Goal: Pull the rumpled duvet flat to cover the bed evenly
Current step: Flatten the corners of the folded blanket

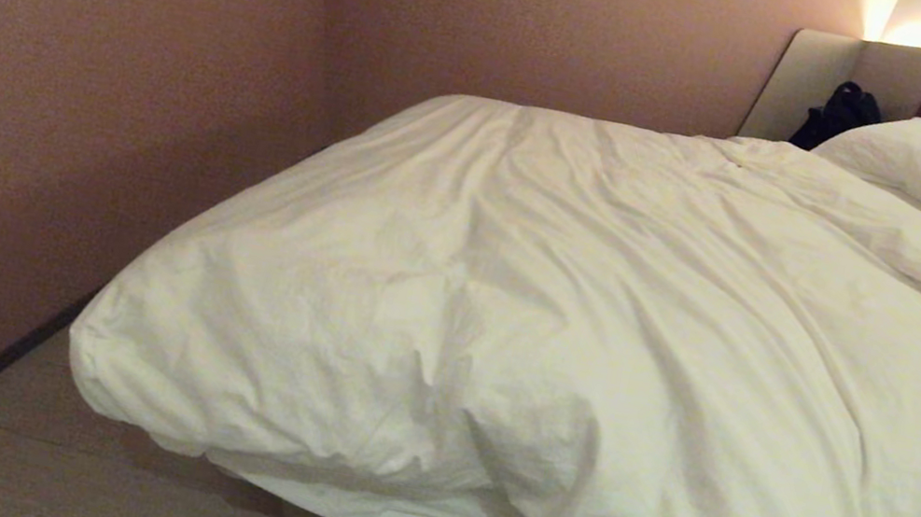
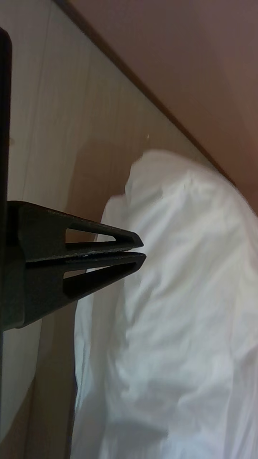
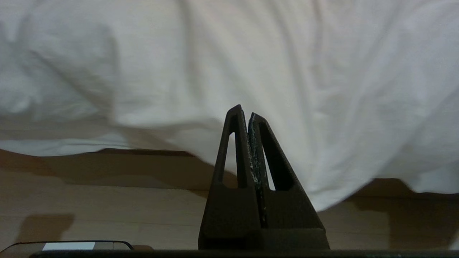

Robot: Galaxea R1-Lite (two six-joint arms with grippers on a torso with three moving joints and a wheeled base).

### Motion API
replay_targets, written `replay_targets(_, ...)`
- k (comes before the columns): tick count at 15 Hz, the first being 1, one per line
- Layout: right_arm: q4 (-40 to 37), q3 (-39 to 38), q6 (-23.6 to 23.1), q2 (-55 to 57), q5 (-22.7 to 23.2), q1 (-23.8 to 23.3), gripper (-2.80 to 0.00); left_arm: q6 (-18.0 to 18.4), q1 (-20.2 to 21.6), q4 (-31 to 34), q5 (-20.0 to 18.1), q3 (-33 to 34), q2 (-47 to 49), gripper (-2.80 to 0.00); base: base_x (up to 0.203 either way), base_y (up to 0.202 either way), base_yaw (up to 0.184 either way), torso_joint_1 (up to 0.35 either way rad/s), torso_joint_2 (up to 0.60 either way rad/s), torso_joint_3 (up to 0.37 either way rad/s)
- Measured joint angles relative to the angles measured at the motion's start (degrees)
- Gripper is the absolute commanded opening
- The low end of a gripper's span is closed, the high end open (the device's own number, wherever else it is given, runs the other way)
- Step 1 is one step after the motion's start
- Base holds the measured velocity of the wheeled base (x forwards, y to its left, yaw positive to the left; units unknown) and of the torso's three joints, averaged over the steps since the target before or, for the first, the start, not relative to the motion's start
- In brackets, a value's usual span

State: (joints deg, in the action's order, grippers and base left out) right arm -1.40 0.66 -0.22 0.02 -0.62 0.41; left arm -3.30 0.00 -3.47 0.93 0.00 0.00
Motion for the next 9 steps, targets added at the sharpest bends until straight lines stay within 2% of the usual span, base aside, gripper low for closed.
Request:
replay_targets(3, 0.0, 0.0, 0.0, 0.0, 0.0, -0.1, -2.80, 0.0, -0.1, 0.1, 0.0, 0.0, 0.0, -2.80, 0.065, 0.139, 0.006, 0.004, 0.00, 0.002)
replay_targets(9, 0.0, 0.0, 0.0, 0.0, 0.0, 0.1, -2.80, 0.0, 0.1, 0.0, 0.0, 0.0, 0.0, -2.80, 0.190, 0.185, 0.001, 0.001, 0.00, 0.003)
